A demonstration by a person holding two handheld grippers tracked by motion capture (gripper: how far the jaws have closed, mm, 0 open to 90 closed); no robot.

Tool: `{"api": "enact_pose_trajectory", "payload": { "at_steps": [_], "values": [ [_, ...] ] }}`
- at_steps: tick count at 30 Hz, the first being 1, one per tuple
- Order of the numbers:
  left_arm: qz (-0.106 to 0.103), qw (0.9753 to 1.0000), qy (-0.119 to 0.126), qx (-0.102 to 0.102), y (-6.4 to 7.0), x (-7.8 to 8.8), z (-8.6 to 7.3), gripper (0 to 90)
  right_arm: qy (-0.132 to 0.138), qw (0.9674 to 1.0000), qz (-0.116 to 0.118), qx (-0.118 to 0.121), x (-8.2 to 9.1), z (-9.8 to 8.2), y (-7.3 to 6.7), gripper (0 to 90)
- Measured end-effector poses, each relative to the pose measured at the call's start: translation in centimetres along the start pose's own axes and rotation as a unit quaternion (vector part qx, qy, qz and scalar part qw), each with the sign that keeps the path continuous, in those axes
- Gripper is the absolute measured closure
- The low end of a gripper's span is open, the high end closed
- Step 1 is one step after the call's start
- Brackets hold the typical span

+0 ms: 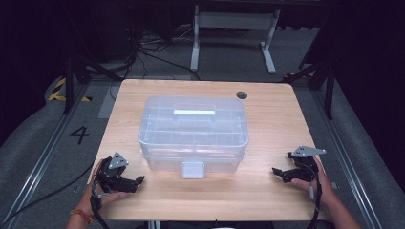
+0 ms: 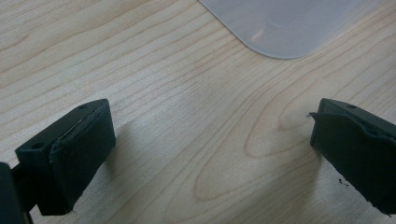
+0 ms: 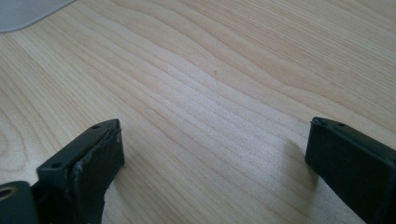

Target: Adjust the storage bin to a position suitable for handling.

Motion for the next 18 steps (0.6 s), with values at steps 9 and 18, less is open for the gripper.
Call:
{"api": "enact_pose_trajectory", "payload": {
  "at_steps": [9,18],
  "values": [
    [0.002,1.0000,0.000,0.003,-0.22,0.12,-0.20,0.5,-0.003,0.9999,0.008,0.009,-0.13,0.19,-0.02,6.4],
    [0.001,1.0000,0.001,0.000,-0.57,-0.09,-0.04,0.5,0.009,0.9998,0.008,0.013,0.32,0.16,-0.31,18.2]
  ]
}}
Point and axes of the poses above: each handheld gripper's, and its own axes: x roughly backward along the jaws, z roughly out of its top, y roughly to its right, the point moved 10 cm from there along -x, roughly forward along the jaws, and after that the axes turned 14 degrees about z, right-handed, at the moved point
